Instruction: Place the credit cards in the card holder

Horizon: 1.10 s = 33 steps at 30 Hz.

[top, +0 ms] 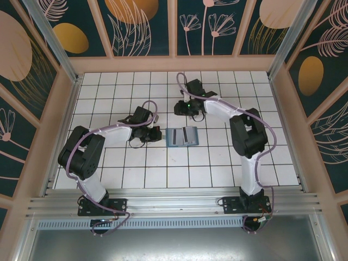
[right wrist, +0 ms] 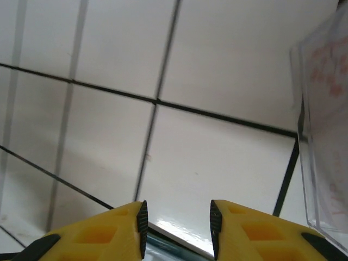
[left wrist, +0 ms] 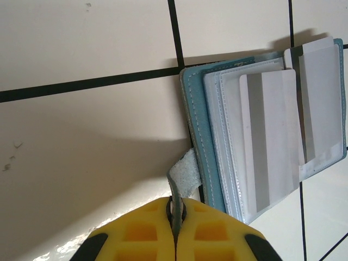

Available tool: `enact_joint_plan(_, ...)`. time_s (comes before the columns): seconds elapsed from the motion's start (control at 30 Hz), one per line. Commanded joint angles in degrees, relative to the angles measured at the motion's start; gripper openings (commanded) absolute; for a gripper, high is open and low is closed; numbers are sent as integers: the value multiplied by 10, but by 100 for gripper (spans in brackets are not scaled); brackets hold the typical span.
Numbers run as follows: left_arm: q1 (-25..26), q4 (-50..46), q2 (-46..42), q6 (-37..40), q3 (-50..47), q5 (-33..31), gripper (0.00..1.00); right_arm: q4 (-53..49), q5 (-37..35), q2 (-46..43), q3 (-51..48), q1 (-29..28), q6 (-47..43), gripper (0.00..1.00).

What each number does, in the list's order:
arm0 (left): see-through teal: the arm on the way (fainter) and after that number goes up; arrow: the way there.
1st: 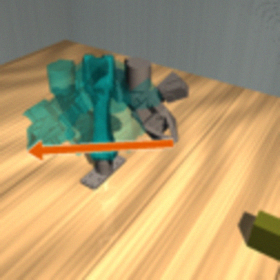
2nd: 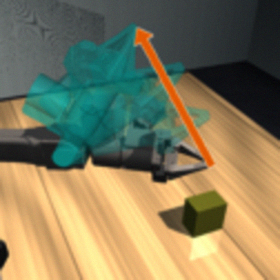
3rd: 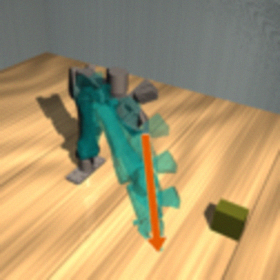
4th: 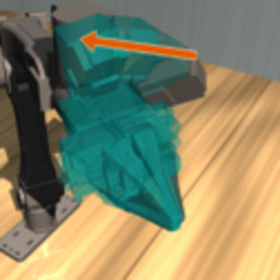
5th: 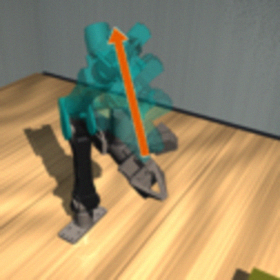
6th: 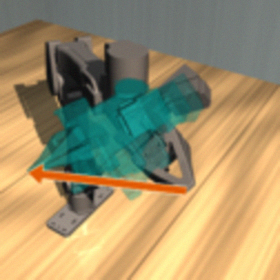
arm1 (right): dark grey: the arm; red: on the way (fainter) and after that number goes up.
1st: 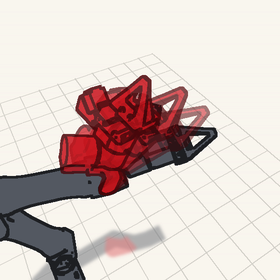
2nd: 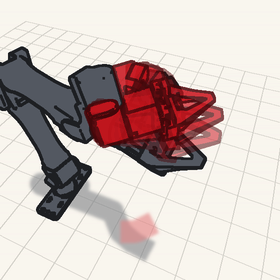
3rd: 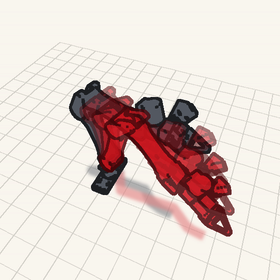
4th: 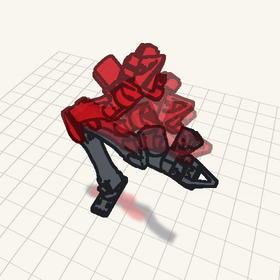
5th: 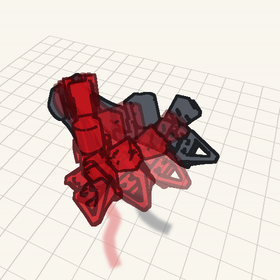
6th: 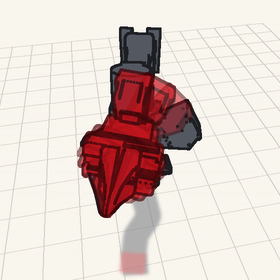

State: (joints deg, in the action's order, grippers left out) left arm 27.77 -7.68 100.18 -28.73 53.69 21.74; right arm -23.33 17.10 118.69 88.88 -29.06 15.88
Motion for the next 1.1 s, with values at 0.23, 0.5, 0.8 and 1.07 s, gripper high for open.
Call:
enact_joint_plan(0.23, 4, -1, -17, -1, -4, -14, 0, -56, -32, 6, -15, -20, -16, 37)
enact_joint_plan(0.5, 4, 5, -16, -15, -7, -23, 0, -60, -26, -11, -71, -31, -24, 37)
enact_joint_plan(0.8, 4, 10, -16, -38, -17, -40, 0, -70, -5, -76, -116, -41, -15, 37)
enact_joint_plan(1.07, 4, 15, -16, -46, -14, -39, 0, -55, 11, -102, -164, -55, -13, 38)
